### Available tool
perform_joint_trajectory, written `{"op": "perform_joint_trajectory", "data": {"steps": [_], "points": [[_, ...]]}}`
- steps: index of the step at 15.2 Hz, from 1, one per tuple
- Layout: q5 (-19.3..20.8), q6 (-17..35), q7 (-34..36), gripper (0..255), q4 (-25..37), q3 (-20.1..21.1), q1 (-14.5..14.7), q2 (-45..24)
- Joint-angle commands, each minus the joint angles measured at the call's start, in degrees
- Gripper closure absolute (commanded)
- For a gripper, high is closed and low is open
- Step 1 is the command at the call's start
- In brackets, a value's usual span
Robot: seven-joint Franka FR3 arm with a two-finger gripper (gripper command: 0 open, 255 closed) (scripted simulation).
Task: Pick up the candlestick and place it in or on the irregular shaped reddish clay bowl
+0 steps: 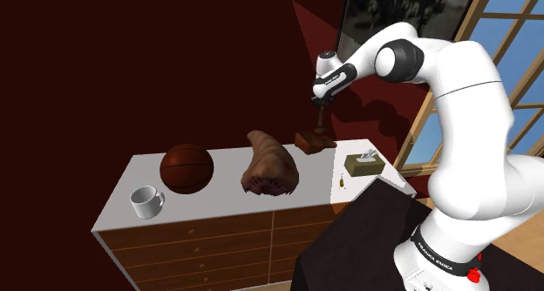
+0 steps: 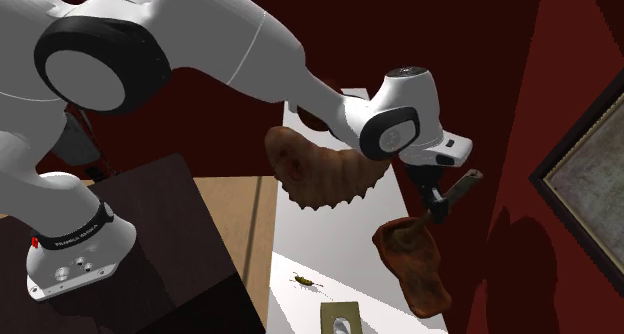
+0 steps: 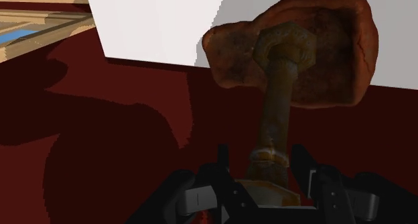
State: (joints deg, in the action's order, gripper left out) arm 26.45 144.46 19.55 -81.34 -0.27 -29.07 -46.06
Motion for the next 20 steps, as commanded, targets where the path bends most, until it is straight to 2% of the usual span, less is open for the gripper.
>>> {"op": "perform_joint_trajectory", "data": {"steps": [1, 9, 17, 18, 20], "points": [[0.20, 0.73, 0.32, 255, 0.23, -0.19, 0.07, -0.93], [1.06, 3.82, 2.00, 255, 1.38, -1.18, 0.55, -5.26], [1.09, 3.92, 2.05, 255, 1.44, -1.21, 0.57, -5.42], [1.09, 3.93, 2.05, 0, 1.43, -1.21, 0.57, -5.42], [1.09, 3.93, 2.05, 0, 1.43, -1.21, 0.57, -5.41]]}}
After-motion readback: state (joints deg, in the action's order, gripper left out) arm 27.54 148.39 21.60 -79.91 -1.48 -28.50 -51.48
